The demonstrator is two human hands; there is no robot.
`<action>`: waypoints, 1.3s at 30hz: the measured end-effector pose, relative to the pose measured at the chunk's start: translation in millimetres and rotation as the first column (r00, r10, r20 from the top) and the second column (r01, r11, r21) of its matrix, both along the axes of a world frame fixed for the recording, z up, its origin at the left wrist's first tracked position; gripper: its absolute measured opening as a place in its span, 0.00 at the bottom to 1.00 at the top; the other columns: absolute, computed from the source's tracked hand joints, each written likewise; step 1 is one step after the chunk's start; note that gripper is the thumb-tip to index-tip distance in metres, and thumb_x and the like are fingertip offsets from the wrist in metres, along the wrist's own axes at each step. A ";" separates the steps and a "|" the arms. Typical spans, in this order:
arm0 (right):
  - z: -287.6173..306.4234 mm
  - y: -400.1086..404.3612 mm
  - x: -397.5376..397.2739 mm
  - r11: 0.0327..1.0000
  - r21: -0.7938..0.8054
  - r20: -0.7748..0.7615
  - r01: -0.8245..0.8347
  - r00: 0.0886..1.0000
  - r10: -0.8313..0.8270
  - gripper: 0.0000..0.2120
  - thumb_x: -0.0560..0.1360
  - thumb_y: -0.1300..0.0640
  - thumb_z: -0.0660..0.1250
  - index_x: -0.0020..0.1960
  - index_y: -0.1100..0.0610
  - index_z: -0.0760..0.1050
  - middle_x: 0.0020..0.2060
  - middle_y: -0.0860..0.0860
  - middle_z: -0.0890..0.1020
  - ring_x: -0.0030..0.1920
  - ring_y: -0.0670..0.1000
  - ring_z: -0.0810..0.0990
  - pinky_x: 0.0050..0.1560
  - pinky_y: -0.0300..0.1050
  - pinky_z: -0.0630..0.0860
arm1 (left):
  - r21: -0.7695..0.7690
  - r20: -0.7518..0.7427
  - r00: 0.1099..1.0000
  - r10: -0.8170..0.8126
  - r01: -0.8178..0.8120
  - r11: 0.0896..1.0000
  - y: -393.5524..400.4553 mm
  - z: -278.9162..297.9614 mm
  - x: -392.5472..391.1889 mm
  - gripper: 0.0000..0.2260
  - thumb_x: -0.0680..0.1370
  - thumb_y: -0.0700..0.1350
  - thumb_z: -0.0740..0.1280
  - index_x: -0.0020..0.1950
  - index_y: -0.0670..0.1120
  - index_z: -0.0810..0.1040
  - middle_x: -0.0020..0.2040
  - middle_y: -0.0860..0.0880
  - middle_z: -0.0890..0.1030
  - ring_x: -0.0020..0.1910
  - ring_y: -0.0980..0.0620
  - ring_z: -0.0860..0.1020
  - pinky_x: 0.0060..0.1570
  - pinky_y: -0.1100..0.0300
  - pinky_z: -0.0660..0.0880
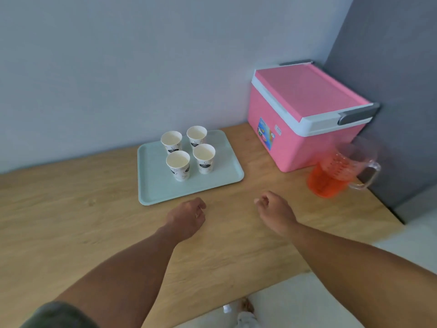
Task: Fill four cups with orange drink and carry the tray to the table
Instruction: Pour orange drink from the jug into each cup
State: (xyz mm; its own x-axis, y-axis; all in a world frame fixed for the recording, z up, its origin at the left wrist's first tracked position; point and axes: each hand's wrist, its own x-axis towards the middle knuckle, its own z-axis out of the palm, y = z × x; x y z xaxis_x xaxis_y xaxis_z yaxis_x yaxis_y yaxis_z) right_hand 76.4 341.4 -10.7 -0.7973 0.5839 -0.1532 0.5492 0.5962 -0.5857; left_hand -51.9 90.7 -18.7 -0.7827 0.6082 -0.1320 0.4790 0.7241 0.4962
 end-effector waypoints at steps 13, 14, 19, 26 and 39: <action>10.4 73.2 113.6 0.958 -0.041 0.021 0.284 0.959 -0.284 0.11 0.83 0.50 0.62 0.45 0.54 0.71 0.39 0.49 0.75 0.46 0.56 0.77 0.45 0.50 0.72 | 0.007 0.039 0.968 -0.247 0.247 0.969 109.8 20.3 35.7 0.07 0.77 0.50 0.65 0.53 0.55 0.78 0.45 0.59 0.81 0.47 0.54 0.79 0.47 0.57 0.77; 12.0 80.4 119.6 0.952 -0.044 0.015 0.304 0.953 -0.303 0.11 0.83 0.49 0.62 0.46 0.55 0.73 0.39 0.49 0.76 0.45 0.56 0.78 0.44 0.50 0.72 | 0.014 0.037 0.966 -0.257 0.256 0.966 121.7 21.3 39.6 0.07 0.77 0.49 0.65 0.53 0.55 0.78 0.45 0.58 0.81 0.47 0.54 0.80 0.46 0.57 0.77; 17.0 123.9 142.6 0.924 -0.050 -0.024 0.380 0.924 -0.381 0.12 0.83 0.49 0.62 0.55 0.56 0.78 0.47 0.52 0.82 0.50 0.56 0.80 0.48 0.49 0.75 | 0.056 0.025 0.958 -0.286 0.284 0.957 181.2 27.2 61.3 0.09 0.78 0.48 0.66 0.58 0.51 0.79 0.48 0.54 0.82 0.49 0.51 0.80 0.44 0.59 0.73; 29.7 179.9 145.1 0.885 -0.134 -0.206 0.446 0.861 -0.465 0.17 0.83 0.42 0.60 0.54 0.55 0.77 0.45 0.49 0.81 0.50 0.54 0.80 0.47 0.49 0.74 | 0.144 0.105 0.977 -0.186 0.171 0.975 254.5 31.7 82.8 0.18 0.74 0.45 0.68 0.64 0.49 0.75 0.52 0.54 0.80 0.51 0.48 0.81 0.53 0.53 0.78; 51.7 227.9 93.9 0.903 -0.252 -0.382 0.347 0.822 -0.423 0.26 0.81 0.28 0.50 0.45 0.47 0.74 0.44 0.44 0.79 0.47 0.49 0.79 0.46 0.50 0.74 | 0.266 0.177 0.978 -0.108 0.058 0.962 338.5 37.7 100.2 0.36 0.75 0.43 0.70 0.80 0.48 0.59 0.73 0.46 0.73 0.65 0.44 0.76 0.61 0.50 0.75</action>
State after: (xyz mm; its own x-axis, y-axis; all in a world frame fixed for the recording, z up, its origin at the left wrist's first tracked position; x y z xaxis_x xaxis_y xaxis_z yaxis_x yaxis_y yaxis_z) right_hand 170.3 569.3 41.0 -0.5215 0.8530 0.0217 0.3937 0.2631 -0.8808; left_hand 48.2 429.2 19.0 -0.7044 0.7025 -0.1019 0.4115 0.5210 0.7478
